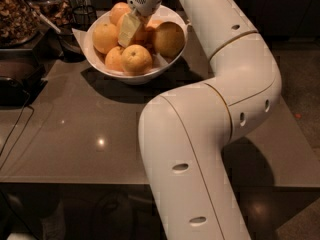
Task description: Pick orange from white bowl
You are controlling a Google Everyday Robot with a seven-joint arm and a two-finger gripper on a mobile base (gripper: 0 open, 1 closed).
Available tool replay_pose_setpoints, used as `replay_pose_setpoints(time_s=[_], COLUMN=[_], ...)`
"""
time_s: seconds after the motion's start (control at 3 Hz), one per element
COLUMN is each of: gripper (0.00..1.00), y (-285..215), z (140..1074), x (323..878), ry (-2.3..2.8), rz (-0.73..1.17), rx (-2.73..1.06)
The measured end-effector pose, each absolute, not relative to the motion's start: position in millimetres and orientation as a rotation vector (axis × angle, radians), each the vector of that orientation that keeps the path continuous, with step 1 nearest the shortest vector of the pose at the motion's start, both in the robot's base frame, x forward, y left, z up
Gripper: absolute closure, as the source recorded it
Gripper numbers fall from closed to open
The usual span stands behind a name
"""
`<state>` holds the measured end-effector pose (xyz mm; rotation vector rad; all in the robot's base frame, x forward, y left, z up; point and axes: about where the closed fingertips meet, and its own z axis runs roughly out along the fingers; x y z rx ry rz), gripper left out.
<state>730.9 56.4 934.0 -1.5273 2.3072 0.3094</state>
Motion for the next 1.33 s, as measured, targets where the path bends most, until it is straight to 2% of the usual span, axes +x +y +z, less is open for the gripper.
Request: replay_pose_setpoints(time_s=[1.0,1.33], gripper=[0.11,0.0], y=[56.4,56.4], z=[934.0,934.0], x=[730.9,730.9], ry=[2.307,2.307], rz=[0.309,0.309], rx=[-1.527,-1.527])
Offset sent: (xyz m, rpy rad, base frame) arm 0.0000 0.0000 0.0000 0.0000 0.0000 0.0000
